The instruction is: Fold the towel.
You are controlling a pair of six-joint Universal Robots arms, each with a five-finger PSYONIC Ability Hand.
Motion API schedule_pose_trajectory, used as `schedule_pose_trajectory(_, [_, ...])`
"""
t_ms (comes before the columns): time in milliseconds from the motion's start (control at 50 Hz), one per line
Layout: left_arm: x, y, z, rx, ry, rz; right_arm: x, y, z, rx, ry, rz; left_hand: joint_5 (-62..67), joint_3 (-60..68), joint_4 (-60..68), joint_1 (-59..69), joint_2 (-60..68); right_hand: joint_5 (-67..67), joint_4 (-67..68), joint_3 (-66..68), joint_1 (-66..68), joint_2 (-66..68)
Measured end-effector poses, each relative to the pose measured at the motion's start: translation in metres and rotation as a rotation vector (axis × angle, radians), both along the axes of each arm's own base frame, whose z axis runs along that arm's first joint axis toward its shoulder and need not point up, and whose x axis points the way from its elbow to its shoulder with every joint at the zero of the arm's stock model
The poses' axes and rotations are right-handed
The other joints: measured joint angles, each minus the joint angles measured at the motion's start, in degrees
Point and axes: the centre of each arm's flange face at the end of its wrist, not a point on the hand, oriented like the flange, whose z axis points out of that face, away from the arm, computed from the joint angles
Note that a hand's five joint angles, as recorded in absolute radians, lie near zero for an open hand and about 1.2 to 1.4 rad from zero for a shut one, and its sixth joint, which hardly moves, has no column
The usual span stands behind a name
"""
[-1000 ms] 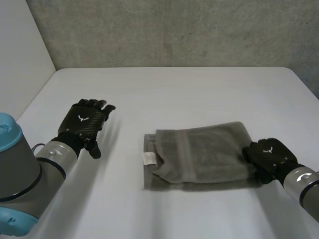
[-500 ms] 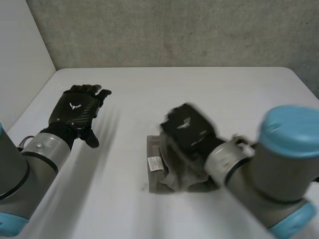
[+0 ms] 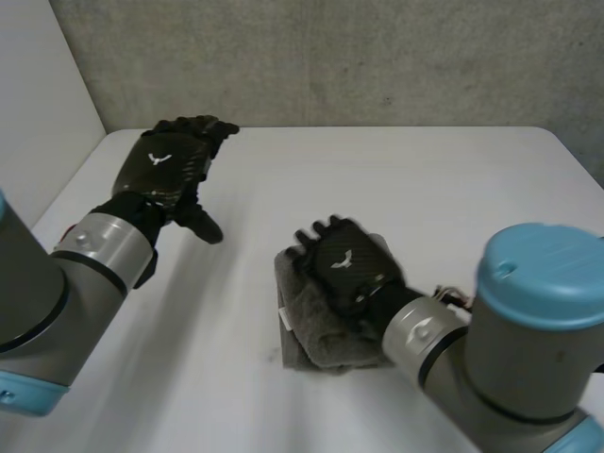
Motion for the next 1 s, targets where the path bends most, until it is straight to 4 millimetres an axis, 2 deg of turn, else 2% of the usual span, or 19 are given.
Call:
schedule_pose_trajectory(140, [-0.033, 0.012, -0.002, 0.144, 0.069, -0.079, -0.032, -0.029, 0.019, 0.166, -0.172, -0.184, 0.0, 1.9, 2.0, 1.5, 1.9, 0.0, 0.0, 0.0, 0.0, 0.0])
schedule_pose_trajectory(260, [-0.063, 0.023, -0.012, 0.280, 0.112, -0.102, -0.060, -0.053, 0.022, 0.293, -0.254, -0.323, 0.2, 2.8, 3.0, 2.5, 2.9, 0.0, 0.0, 0.0, 0.0, 0.0])
schedule_pose_trajectory(360, [-0.085, 0.031, -0.033, 0.397, 0.111, -0.071, -0.078, -0.067, 0.020, 0.363, -0.281, -0.395, 0.2, 2.8, 3.0, 2.5, 3.0, 0.0, 0.0, 0.0, 0.0, 0.0])
schedule_pose_trajectory(440, [-0.093, 0.034, -0.055, 0.469, 0.078, -0.029, -0.082, -0.073, 0.014, 0.398, -0.280, -0.403, 0.2, 2.8, 3.0, 2.5, 3.0, 0.0, 0.0, 0.0, 0.0, 0.0])
schedule_pose_trajectory(540, [-0.092, 0.037, -0.085, 0.524, 0.007, 0.039, -0.077, -0.075, 0.002, 0.442, -0.265, -0.368, 0.2, 2.8, 3.0, 2.5, 3.0, 0.0, 0.0, 0.0, 0.0, 0.0])
schedule_pose_trajectory(680, [-0.081, 0.040, -0.113, 0.557, -0.078, 0.107, -0.067, -0.079, -0.020, 0.497, -0.230, -0.326, 0.2, 2.7, 2.9, 2.3, 2.9, 0.0, 0.0, 0.0, 0.0, 0.0])
schedule_pose_trajectory(860, [-0.077, 0.041, -0.129, 0.508, -0.156, 0.092, -0.056, -0.080, -0.054, 0.537, -0.149, -0.307, 0.2, 2.7, 2.8, 2.3, 2.9, 0.0, 0.0, 0.0, 0.0, 0.0])
schedule_pose_trajectory(1000, [-0.079, 0.035, -0.130, 0.429, -0.202, 0.069, -0.055, -0.081, -0.062, 0.512, -0.101, -0.293, 0.0, 2.5, 2.5, 2.3, 2.5, 0.0, 0.0, 0.0, -0.3, 0.0])
